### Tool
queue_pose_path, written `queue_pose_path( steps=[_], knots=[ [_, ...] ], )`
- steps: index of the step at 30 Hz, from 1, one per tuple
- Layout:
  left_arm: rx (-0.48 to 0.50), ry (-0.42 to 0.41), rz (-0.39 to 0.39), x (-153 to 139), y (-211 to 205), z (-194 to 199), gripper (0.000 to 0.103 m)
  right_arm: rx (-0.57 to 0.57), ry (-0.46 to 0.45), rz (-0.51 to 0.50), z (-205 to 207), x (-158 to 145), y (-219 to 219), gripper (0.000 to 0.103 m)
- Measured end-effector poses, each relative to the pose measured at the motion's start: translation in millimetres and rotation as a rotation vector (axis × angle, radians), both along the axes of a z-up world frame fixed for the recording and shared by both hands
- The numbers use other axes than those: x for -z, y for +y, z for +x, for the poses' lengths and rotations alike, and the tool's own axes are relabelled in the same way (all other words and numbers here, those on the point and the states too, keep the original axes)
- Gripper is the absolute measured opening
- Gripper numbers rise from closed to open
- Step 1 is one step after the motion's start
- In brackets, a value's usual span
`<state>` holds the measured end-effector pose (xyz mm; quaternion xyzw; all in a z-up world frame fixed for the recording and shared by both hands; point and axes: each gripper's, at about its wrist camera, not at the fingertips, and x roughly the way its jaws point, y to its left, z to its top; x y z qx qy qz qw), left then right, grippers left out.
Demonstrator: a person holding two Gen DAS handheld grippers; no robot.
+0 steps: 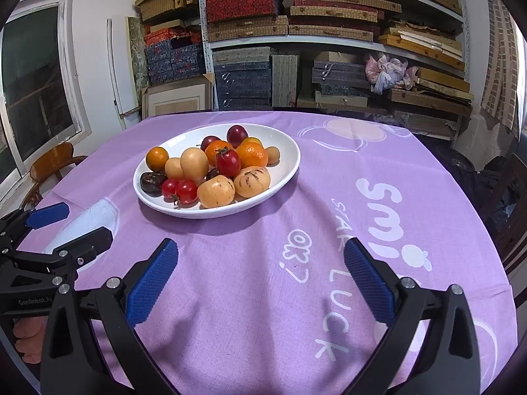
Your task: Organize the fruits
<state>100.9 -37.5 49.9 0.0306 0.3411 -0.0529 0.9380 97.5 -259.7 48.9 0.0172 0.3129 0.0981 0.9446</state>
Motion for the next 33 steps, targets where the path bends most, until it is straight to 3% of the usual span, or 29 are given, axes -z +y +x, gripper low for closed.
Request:
queue_pose_path(
  steps=[33],
  knots=[
    [0.010,0.007,-0.012,-2.0,1.3,0.1,0.100,-0.001,-0.013,-0.001,-2.8,-4.5,-0.5,0.099]
  ],
)
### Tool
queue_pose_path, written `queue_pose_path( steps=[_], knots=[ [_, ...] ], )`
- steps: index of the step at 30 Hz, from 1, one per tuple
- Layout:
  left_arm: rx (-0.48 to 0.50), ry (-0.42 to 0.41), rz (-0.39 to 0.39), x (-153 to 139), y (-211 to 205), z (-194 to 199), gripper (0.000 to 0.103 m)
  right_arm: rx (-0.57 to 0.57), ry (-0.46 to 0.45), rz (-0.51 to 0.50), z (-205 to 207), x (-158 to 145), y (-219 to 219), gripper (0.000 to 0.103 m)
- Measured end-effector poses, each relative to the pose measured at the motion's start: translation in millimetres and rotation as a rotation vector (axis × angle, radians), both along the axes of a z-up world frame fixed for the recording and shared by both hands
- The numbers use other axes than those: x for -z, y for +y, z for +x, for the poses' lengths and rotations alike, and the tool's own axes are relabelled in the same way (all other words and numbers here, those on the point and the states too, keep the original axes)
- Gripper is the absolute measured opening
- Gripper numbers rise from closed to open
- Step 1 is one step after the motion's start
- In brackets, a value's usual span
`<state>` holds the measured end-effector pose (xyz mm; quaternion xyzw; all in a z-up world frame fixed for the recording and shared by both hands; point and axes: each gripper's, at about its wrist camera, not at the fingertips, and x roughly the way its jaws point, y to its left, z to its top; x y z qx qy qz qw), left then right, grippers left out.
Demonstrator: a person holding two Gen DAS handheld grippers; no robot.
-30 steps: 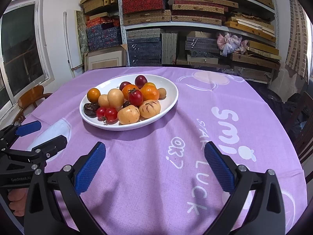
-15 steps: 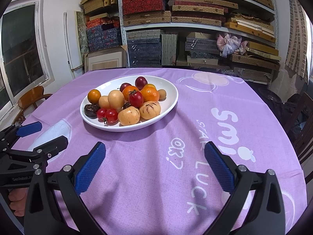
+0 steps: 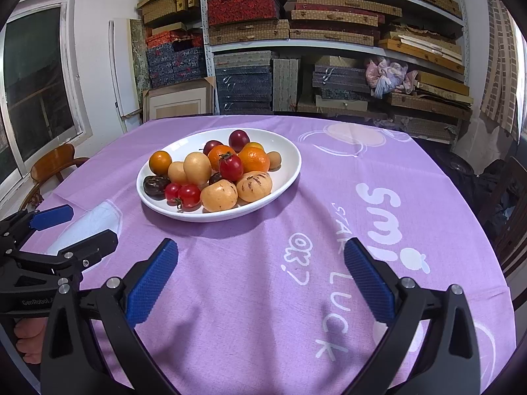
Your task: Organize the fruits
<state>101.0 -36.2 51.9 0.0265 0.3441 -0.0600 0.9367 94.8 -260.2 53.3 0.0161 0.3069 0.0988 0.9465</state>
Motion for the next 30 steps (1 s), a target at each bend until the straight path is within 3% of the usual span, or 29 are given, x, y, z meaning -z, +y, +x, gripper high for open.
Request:
queue_pose_path(
  steps=[14,17,22,30],
  knots=[
    [0.006,-0.005,-0.013,-1.8,-3.1,-2.3,0.100,-0.002,0.001,-0.005,-0.6,-3.1,1.4,0.099],
    [0.005,-0.042,-0.044,-5.0,-0.4,-8.4,0.100,-0.003,-0.001,-0.007,-0.8,-3.9,1.6,0.099],
    [0.016,-0.091,0.017,-9.6,-9.0,-16.5,0.100,-0.002,-0.001,-0.006,-1.0,-3.2,1.8,0.099],
    [0.009,-0.028,0.006,-6.7,-6.0,-5.9,0.100,0.001,-0.001,-0.002,-0.2,-5.4,-1.3,0.099]
  ],
)
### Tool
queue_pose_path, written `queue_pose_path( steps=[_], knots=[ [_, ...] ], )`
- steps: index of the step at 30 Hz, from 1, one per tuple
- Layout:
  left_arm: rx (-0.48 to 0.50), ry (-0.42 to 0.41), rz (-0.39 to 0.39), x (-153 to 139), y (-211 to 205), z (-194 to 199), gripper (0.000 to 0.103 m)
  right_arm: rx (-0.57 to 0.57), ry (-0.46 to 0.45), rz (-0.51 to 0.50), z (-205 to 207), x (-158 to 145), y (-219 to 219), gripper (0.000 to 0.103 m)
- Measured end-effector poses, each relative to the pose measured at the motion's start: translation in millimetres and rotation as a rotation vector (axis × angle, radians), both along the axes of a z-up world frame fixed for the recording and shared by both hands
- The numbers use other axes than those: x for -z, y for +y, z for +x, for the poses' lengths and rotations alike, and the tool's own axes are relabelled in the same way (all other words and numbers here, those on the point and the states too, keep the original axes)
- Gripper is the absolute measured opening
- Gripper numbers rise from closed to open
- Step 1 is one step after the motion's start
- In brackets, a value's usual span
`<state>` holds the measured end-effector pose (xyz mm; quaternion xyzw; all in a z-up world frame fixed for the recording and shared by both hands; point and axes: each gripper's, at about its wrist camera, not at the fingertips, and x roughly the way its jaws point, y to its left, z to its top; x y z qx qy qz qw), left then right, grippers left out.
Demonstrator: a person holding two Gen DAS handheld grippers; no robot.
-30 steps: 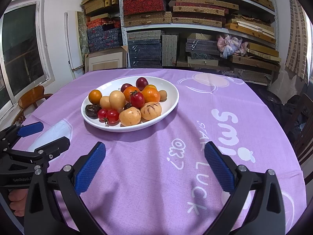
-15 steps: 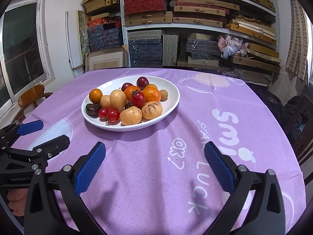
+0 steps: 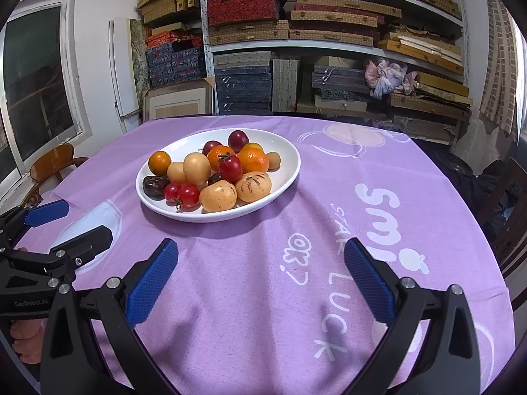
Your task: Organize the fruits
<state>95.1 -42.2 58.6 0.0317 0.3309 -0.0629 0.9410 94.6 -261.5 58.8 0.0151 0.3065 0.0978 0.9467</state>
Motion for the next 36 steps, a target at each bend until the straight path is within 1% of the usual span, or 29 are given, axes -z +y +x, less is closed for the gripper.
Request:
queue_pose_path(
  steps=[6,36],
  knots=[
    [0.006,0.003,0.011,2.4,-1.4,-0.4,0.100,0.002,0.000,-0.001,0.2,-0.5,-0.1,0.099],
    [0.010,0.023,0.005,7.4,0.2,2.9,0.100,0.002,-0.002,0.000,-0.5,1.1,-1.6,0.099]
  ],
)
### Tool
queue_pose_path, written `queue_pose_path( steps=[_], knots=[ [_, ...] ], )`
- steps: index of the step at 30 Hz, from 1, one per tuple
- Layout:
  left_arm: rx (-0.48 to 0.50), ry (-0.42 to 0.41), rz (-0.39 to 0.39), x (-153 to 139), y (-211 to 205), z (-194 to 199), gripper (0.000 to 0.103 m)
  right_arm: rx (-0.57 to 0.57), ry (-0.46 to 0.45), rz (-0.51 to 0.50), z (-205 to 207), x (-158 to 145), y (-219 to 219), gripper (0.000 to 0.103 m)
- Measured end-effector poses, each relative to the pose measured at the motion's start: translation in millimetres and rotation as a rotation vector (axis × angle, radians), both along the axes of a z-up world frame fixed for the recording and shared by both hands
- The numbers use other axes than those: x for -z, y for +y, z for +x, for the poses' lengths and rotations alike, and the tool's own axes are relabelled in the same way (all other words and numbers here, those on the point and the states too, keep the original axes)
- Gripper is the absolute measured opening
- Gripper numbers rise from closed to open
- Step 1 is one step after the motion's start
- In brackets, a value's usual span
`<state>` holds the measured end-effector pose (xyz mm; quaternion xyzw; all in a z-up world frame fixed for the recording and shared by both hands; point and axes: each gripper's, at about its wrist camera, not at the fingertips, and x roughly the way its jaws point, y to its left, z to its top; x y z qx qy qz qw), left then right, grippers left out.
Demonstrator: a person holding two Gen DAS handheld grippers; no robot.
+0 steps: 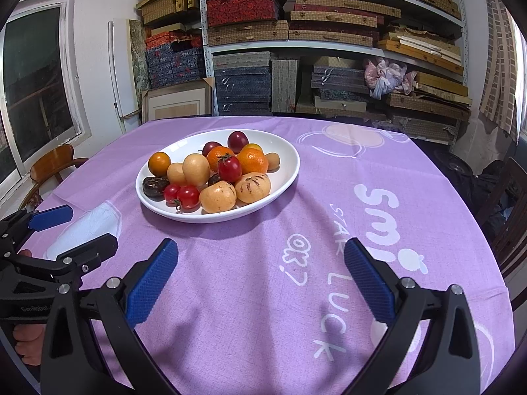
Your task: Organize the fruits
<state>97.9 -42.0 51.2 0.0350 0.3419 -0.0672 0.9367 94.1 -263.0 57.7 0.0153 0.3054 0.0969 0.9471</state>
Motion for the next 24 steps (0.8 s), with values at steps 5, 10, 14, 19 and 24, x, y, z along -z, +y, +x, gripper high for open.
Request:
queue_pose_path(
  steps=[5,10,14,19,24],
  knots=[
    [0.005,0.002,-0.007,1.2,-0.9,-0.2,0.100,0.000,0.002,0.001,0.0,-0.1,-0.6,0.099],
    [0.012,-0.071,0.001,-3.7,-4.6,-13.1,0.100,0.000,0.000,-0.001,0.3,-0.6,-1.2,0.099],
    [0.022,-0.066,0.008,-3.2,-8.3,-13.3,0.100,0.002,-0.001,0.000,-0.2,-0.5,-0.9,0.099],
    [0.024,-0.026,-0.006,-4.2,-5.3,-6.6,0.100,0.007,-0.006,0.002,-0.4,-2.0,-4.5,0.099],
    [0.016,-0.027,0.012,-2.5,-6.4,-7.6,0.100,0.014,-0.001,0.003,0.3,-1.0,-5.4,0.099]
  ],
)
